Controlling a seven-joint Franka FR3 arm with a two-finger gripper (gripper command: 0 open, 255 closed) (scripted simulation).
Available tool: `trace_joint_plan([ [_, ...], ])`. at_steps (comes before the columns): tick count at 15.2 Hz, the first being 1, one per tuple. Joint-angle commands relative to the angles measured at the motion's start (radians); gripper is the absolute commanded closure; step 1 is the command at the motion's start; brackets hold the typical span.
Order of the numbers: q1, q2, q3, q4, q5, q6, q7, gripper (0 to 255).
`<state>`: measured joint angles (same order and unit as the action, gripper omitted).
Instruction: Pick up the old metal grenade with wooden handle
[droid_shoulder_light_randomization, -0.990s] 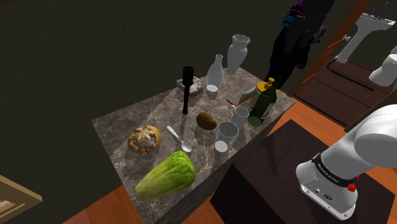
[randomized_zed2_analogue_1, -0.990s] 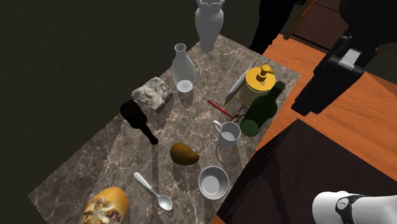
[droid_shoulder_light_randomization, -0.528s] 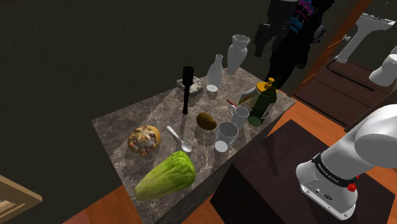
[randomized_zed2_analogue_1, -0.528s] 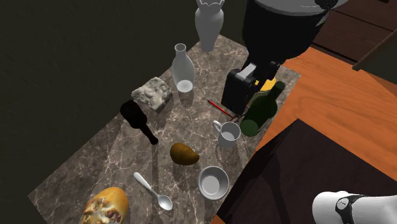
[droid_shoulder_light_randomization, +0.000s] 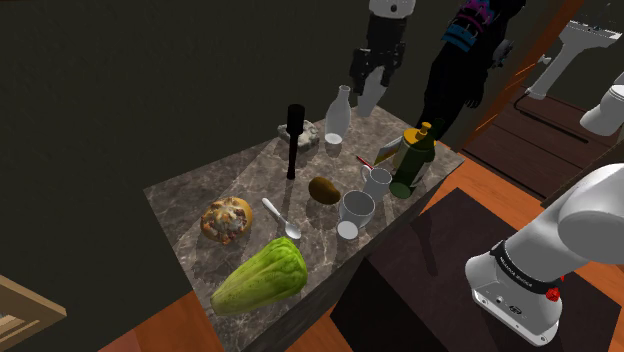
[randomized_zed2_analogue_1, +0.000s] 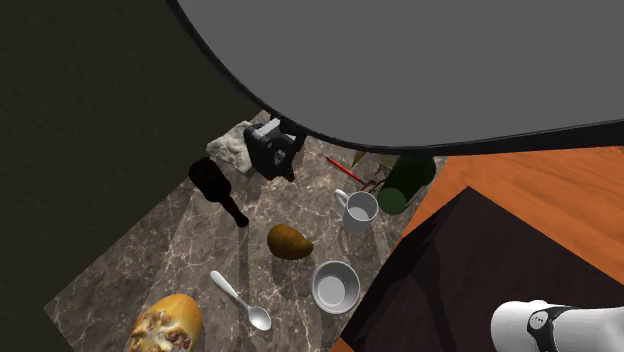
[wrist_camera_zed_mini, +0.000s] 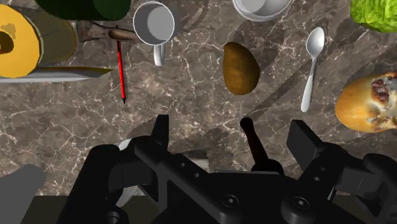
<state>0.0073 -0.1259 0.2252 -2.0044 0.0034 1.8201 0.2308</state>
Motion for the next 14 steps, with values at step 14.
trace_joint_plan([
  [14,0.096,0.600,0.032,0.553,-0.139,0.029,0.122,0],
])
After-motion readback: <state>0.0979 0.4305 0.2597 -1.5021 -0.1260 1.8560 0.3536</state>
